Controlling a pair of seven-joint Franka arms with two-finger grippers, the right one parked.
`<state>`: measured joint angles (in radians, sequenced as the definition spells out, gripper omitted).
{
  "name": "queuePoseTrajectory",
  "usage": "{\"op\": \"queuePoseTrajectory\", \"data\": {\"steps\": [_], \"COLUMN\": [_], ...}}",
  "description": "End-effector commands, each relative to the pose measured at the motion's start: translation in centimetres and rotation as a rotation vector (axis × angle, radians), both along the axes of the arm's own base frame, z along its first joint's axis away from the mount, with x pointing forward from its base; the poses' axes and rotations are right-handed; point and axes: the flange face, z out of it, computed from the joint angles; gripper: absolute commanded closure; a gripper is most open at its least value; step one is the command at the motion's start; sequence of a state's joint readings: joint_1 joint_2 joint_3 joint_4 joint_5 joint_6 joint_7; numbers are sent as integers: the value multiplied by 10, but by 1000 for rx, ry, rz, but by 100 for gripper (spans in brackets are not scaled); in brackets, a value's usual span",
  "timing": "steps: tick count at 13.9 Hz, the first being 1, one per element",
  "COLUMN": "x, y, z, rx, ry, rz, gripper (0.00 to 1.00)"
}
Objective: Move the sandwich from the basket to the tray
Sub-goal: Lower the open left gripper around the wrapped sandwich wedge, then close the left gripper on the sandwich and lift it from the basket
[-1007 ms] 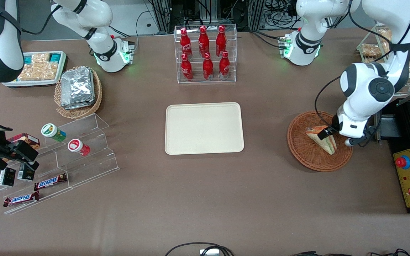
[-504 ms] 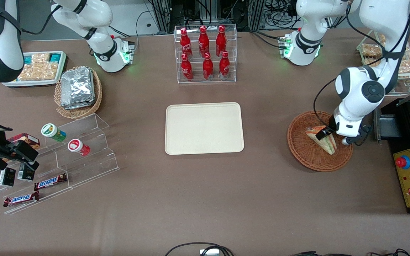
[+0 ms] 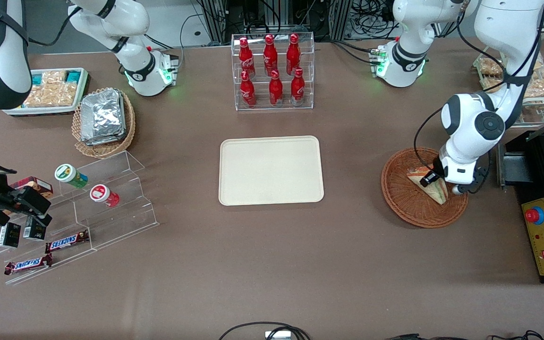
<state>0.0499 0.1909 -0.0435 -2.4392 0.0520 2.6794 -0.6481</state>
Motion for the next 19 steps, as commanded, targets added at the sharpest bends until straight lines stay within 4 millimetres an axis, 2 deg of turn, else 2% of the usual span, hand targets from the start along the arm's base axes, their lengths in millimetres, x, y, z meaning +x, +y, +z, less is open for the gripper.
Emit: {"op": "queuePoseTrajectory", "data": {"steps": [1,4,7,9,12,15,19], "x": [8,21,39,41,28,8,-11], "y": [-6,-20,-67,-116,-183,-247,-302], "z": [36,102,164,189,201,198,186], "rx": [6,52,71,75,74,96,115], "ry": [-25,48,81,70,41,26,19], "rz": [-2,-123,-226,-310,-432,-563,-696], "gripper": [100,100,100,100,100,100,100]}}
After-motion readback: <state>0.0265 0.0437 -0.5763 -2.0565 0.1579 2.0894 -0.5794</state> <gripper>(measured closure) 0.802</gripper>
